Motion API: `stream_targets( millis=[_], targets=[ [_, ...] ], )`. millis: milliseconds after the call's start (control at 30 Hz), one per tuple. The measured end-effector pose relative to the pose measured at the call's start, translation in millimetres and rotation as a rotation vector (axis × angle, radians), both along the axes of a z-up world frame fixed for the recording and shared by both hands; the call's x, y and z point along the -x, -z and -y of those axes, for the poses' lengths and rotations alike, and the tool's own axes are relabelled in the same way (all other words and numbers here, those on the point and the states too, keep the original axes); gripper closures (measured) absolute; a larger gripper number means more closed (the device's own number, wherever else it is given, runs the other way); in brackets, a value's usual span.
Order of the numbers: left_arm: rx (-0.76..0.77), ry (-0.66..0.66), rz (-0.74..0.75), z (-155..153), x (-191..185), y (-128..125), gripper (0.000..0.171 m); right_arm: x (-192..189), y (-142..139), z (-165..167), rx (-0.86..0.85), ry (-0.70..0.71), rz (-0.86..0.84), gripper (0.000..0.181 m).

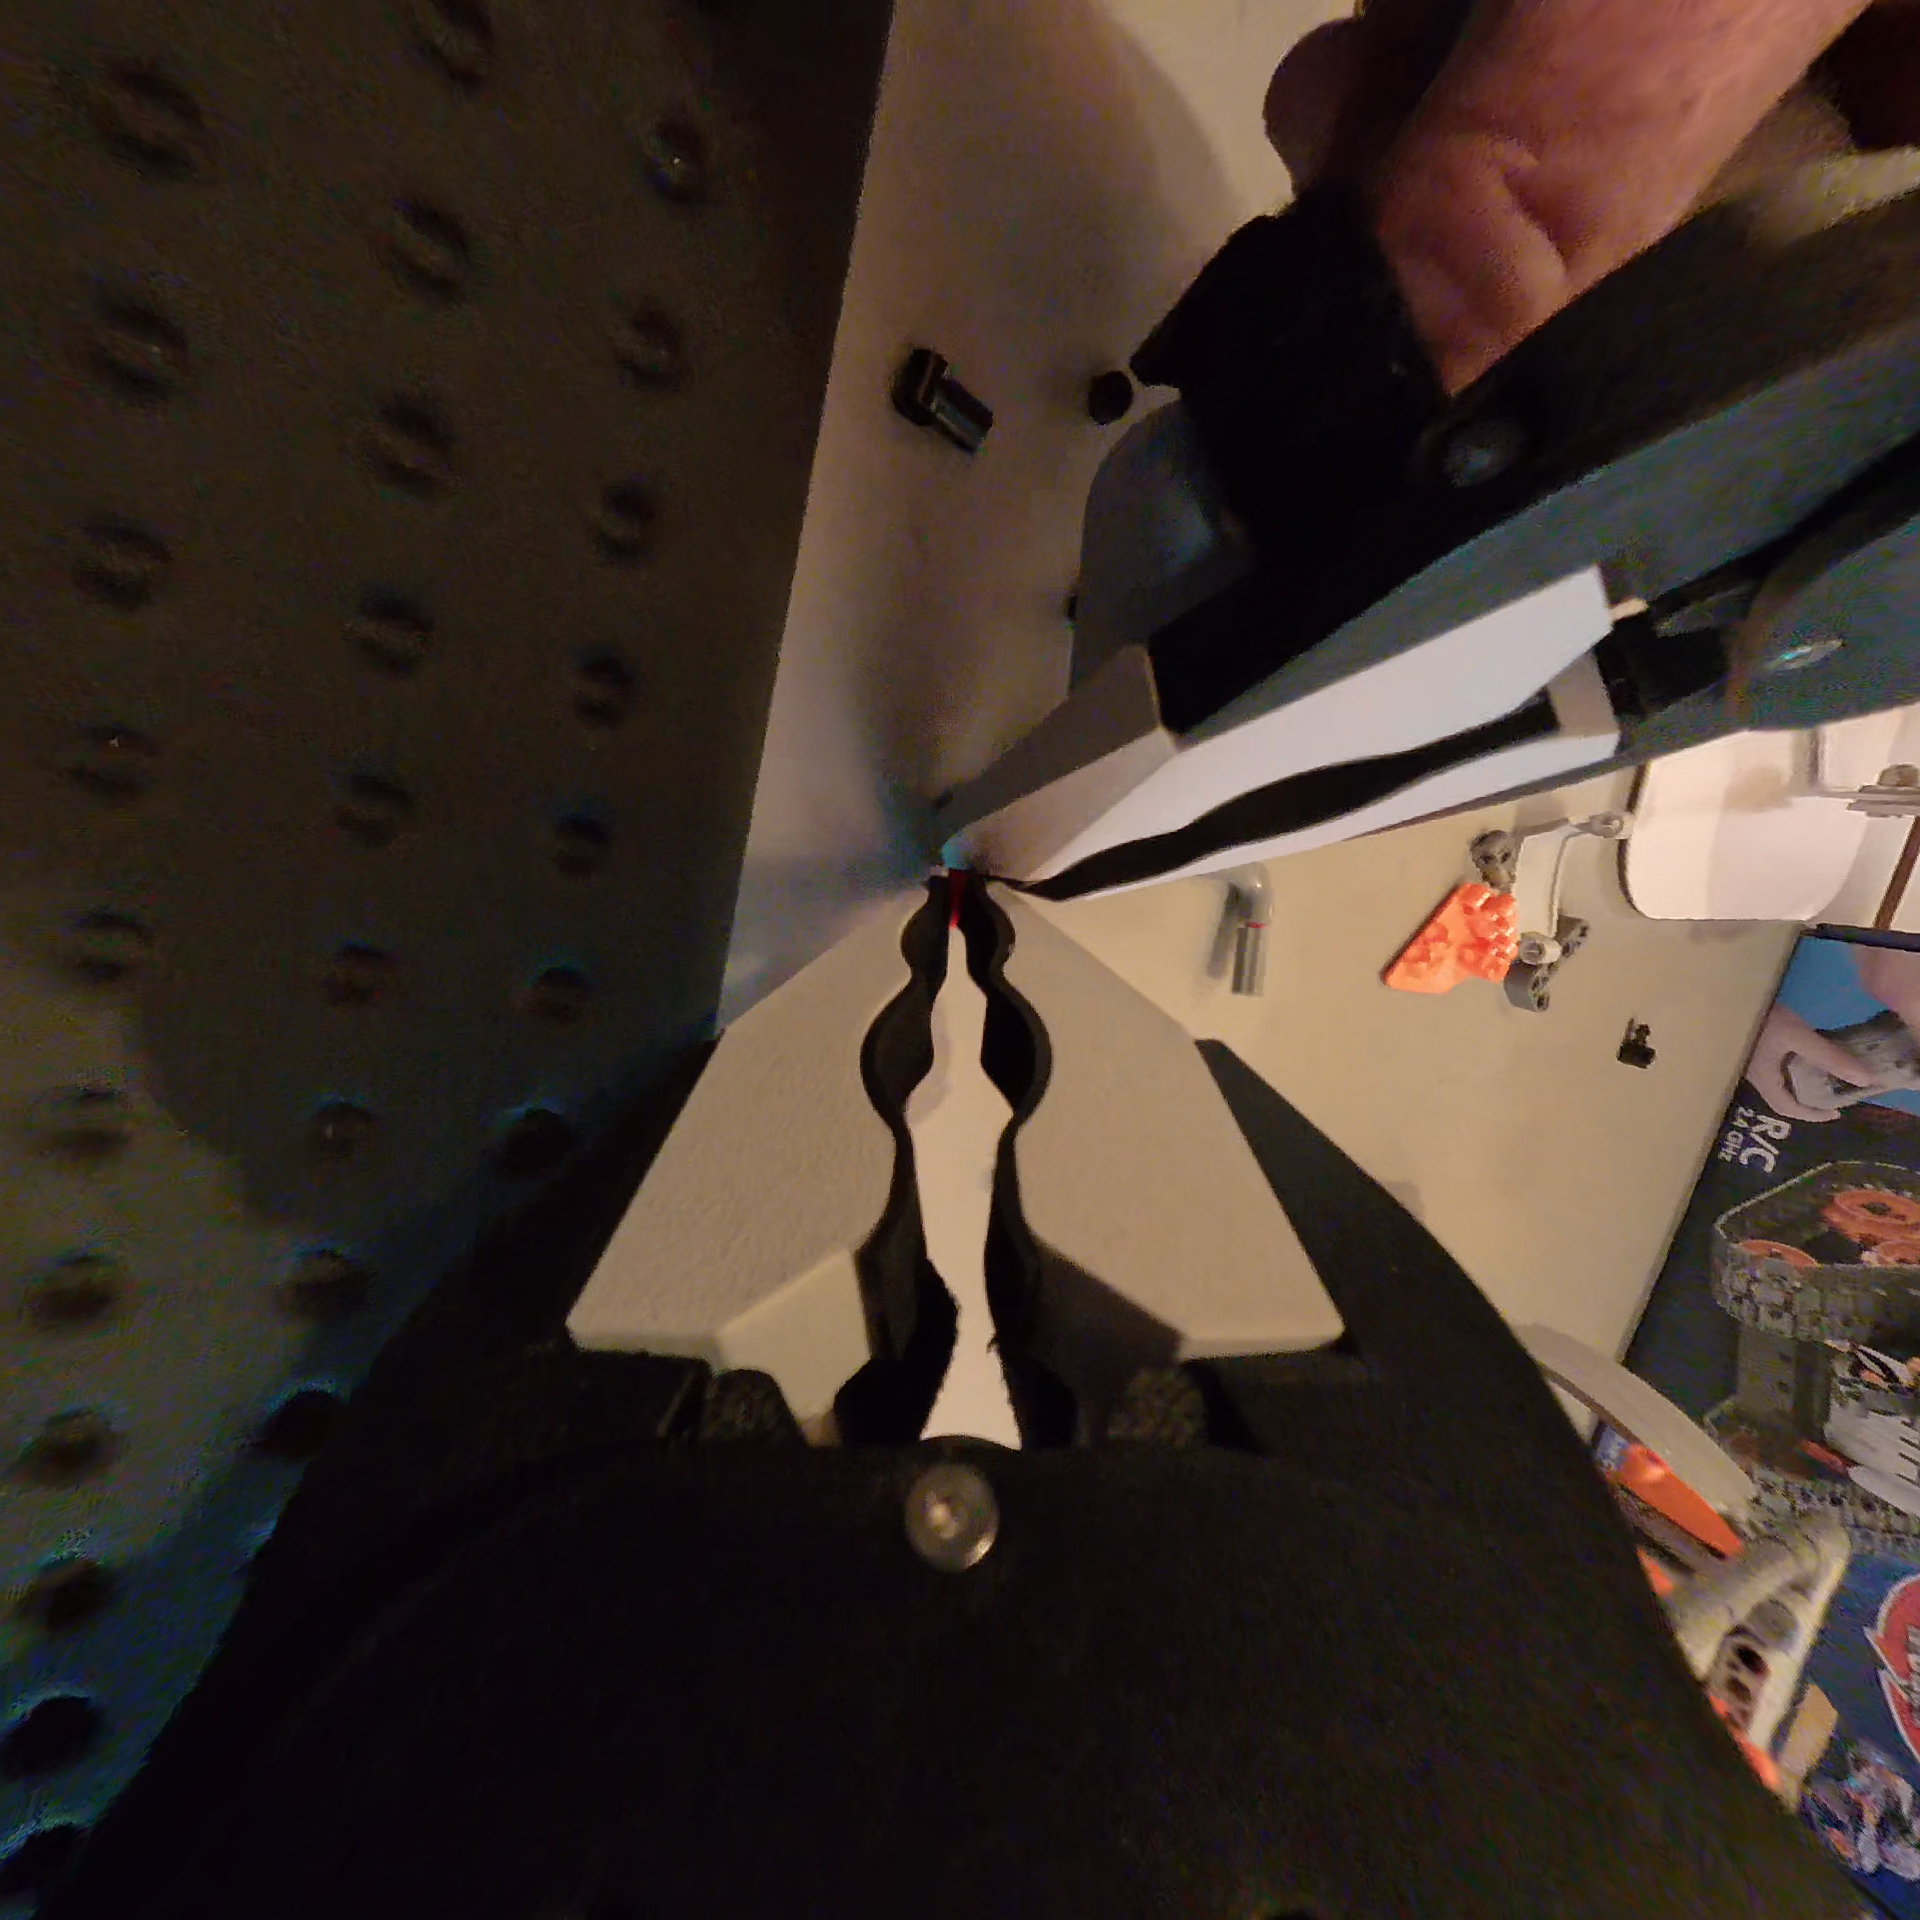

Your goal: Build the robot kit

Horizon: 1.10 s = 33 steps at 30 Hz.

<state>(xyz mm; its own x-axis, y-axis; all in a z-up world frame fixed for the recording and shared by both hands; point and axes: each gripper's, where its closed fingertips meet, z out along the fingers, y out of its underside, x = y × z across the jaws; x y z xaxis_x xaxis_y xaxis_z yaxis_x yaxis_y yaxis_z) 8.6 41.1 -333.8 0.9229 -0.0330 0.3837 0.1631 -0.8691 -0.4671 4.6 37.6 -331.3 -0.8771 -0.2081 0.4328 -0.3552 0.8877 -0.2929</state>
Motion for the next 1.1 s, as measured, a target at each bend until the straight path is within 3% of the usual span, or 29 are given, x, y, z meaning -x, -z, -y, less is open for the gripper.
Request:
stream_targets(
  millis=[233, 400, 567, 667, 1100],
  targets=[
    [-0.041, -0.026, 0.006, 2, -1, 1, 0.167, -1, 2, 0, 0.101, 0.068, 0.129, 0.179],
    [-0.068, -0.045, 0.005, 1, 0, 1, 0.166, -1, -5, -6, 0.187, 0.126, 0.223, 0.162],
    [-0.081, -0.058, 0.001, 2, 2, 0, 0.166, 2, -5, -16, 0.266, 0.208, 0.346, 0.167],
    [-0.092, -0.055, -0.009, 1, 1, 0, 0.166, 1, -10, -10, 0.338, 0.215, 0.426, 0.180],
    [-0.104, -0.058, -0.072, 0, 0, 2, 0.166, 1, -3, -12, 0.347, 0.213, 0.487, 0.181]
  ],
)
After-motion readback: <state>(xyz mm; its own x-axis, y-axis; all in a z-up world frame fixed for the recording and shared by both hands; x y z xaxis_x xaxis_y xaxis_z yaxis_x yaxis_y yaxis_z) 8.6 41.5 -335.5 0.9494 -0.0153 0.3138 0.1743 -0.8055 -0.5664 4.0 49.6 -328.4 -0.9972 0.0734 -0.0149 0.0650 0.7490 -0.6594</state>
